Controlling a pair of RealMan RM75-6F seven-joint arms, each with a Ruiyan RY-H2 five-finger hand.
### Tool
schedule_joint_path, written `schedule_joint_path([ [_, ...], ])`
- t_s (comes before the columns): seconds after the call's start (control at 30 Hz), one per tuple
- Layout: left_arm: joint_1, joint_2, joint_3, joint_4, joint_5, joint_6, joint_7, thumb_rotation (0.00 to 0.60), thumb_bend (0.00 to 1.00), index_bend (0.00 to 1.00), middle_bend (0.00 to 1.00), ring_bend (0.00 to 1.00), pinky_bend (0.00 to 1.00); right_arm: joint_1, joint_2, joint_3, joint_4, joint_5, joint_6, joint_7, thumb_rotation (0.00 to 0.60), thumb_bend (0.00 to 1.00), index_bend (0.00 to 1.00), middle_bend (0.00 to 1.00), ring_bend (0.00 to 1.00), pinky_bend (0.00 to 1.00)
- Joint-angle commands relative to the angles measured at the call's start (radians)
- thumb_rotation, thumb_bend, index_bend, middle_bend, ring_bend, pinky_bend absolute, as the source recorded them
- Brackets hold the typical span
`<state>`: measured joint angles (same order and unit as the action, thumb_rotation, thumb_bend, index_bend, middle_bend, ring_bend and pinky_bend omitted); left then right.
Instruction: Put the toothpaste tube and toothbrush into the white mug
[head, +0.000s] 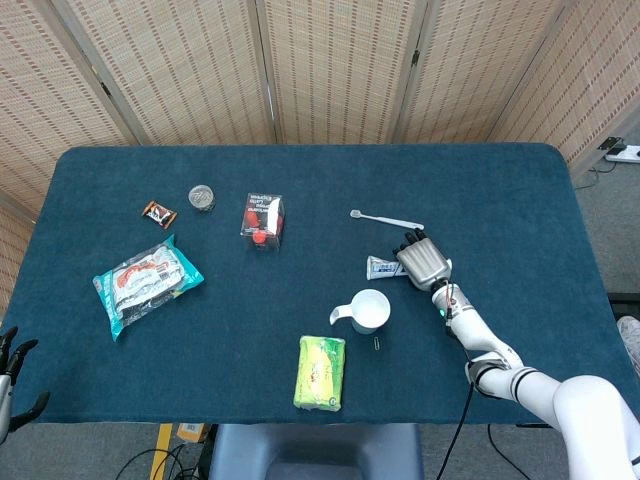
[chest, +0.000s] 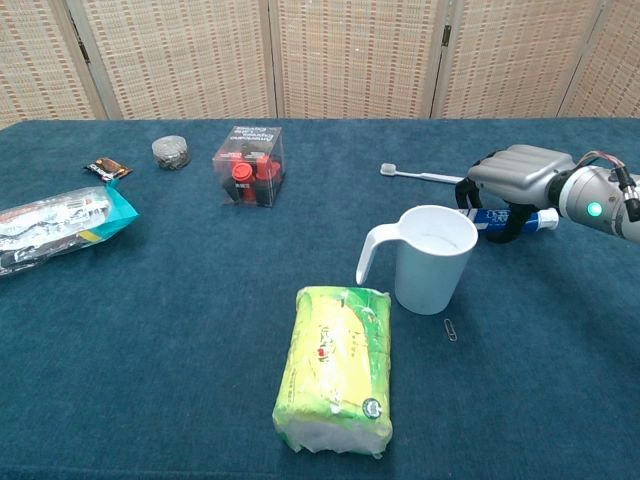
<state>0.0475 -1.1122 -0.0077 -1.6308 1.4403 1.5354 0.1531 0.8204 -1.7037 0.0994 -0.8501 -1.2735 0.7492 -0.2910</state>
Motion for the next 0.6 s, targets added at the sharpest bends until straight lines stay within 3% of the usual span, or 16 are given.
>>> schedule_joint_path([
  [0.03, 0.0, -0.001, -0.001, 0.001, -0.001, -0.001, -0.001, 0.6, 0.31, 0.19, 0.04, 0.04, 0.13, -0.001, -0.011, 0.001, 0.012, -0.007, 0.009, 0.004, 0.6, 0.22, 0.44, 0.44, 0.19, 0.16],
  [0.4, -0.002, -0.001, -0.002, 0.003, 0.0, -0.002, -0.005, 0.6, 0.31, 0.19, 0.04, 0.04, 0.13, -0.016, -0.013, 0.006, 0.029, -0.063, 0.083, 0.099, 0.6, 0.3, 0.64, 0.57, 0.31, 0.22],
  [0.6, -0.004, 0.001, -0.003, -0.003, 0.003, -0.001, 0.0, 0.6, 0.31, 0.19, 0.04, 0.04, 0.13, -0.038, 0.057, 0.046, -0.076, -0.089, 0.177, 0.243, 0.6, 0.3, 0.66, 0.59, 0.33, 0.23],
])
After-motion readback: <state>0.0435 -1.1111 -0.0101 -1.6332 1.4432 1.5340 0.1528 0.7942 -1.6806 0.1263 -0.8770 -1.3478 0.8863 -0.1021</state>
